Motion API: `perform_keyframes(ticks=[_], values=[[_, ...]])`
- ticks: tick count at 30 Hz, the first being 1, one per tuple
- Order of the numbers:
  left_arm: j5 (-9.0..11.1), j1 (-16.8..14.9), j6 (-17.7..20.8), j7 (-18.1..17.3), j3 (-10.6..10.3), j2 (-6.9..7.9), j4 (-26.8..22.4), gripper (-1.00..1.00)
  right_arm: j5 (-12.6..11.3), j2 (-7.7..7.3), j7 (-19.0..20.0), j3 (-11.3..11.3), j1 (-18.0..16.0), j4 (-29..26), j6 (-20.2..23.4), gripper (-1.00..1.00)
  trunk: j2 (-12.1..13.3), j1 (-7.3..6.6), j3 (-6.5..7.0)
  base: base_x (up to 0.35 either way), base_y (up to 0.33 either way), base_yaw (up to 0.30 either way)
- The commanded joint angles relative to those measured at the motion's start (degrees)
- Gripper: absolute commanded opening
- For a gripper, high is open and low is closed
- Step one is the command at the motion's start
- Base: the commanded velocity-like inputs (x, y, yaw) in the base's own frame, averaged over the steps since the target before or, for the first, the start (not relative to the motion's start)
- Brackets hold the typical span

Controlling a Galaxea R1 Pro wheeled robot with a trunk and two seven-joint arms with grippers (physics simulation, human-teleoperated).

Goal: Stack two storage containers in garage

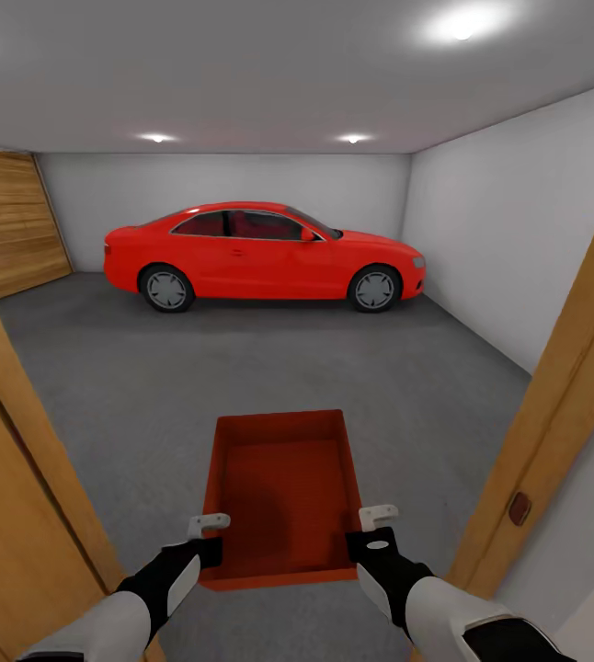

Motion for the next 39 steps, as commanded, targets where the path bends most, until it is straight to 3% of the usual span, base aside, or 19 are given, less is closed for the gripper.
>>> perform_keyframes(ticks=[1, 11, 32, 39], values=[[-0.1, 0.0, -0.3, 0.5, 0.9, 2.86, -1.4, -1.00, -0.4, 0.01, -0.7, -0.8, 0.0, 0.2, 0.2, -1.00, -0.1, 0.07, -0.13, 0.321, 0.000, 0.000], [-0.1, 0.0, -0.3, 0.5, 0.9, 2.86, -1.4, -1.00, -0.4, 0.01, -0.7, -0.8, 0.0, 0.2, 0.2, -1.00, -0.1, 0.07, -0.13, 0.273, 0.000, 0.000], [0.0, 0.0, -0.2, 0.7, 0.9, 2.77, -1.4, -1.00, -0.4, 0.01, -0.7, -0.8, 0.0, 0.2, 0.2, -1.00, -0.1, 0.07, -0.13, 0.018, 0.000, 0.000], [0.0, 0.0, -0.2, 0.6, 0.9, 2.86, -1.4, -1.00, -0.4, 0.01, -0.7, -0.8, 0.0, 0.2, 0.2, -1.00, -0.1, 0.07, -0.13, 0.236, 0.000, 0.000]])
